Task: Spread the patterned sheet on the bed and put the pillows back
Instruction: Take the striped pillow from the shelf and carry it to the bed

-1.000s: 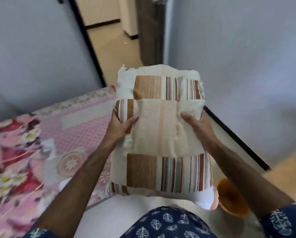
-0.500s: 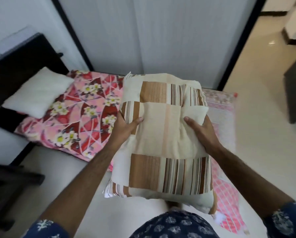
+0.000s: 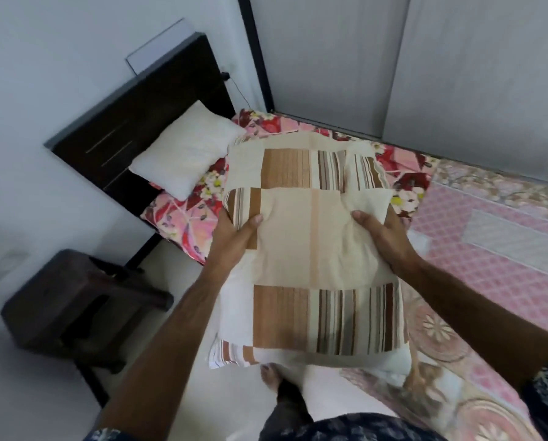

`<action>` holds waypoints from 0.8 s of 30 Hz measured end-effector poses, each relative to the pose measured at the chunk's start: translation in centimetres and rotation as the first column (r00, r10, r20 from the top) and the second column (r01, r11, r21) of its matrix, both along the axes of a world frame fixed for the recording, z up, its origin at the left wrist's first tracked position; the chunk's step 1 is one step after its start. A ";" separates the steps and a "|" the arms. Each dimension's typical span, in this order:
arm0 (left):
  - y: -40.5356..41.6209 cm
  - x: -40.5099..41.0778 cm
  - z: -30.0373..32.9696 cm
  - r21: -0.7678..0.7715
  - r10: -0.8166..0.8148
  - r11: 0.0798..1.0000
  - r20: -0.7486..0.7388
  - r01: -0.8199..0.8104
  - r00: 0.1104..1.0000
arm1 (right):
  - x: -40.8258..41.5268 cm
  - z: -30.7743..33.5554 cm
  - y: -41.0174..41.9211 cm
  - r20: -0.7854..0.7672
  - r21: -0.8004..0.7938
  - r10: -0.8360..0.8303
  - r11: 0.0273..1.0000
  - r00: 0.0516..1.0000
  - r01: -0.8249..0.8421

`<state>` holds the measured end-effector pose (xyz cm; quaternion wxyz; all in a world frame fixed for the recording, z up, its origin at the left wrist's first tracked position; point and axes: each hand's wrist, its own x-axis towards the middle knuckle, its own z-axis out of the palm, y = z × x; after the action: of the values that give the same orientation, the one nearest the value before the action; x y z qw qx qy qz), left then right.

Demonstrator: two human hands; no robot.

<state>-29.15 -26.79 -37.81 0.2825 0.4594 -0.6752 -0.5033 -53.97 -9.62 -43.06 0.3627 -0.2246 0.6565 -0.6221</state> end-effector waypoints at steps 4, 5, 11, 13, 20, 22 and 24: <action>-9.7 5.8 0.1 0.000 -0.007 1.000 0.029 0.007 1.000 | 6.0 -0.3 -9.7 0.082 -0.039 -0.005 0.999 0.997 0.008; -12.1 6.9 0.4 -0.009 -0.016 1.000 0.028 0.016 0.999 | 7.4 -0.2 -12.1 0.090 -0.047 -0.013 0.999 0.996 0.018; -25.3 10.2 1.5 0.029 -0.058 0.998 0.093 0.056 0.994 | 12.3 0.2 -23.1 0.124 -0.033 -0.048 0.998 0.991 0.053; -29.0 9.8 1.6 0.033 -0.083 0.996 0.101 0.080 0.991 | 12.7 -0.3 -26.2 0.119 -0.001 -0.067 0.998 0.991 0.068; -43.4 5.5 -0.5 -0.026 -0.213 0.974 0.232 0.225 0.949 | 11.7 -4.4 -38.3 0.158 0.077 -0.169 0.984 0.973 0.159; -47.4 4.0 -1.5 -0.039 -0.245 0.963 0.273 0.266 0.930 | 11.3 -5.9 -41.9 0.187 0.090 -0.176 0.983 0.966 0.162; -52.0 2.2 -3.0 -0.036 -0.276 0.952 0.333 0.304 0.902 | 10.7 -7.7 -45.9 0.205 0.128 -0.203 0.975 0.957 0.180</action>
<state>-26.96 -78.78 -40.79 0.1094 0.4174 -0.7944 -0.4274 -43.26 -55.47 -50.72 0.3818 -0.0707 0.6642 -0.6388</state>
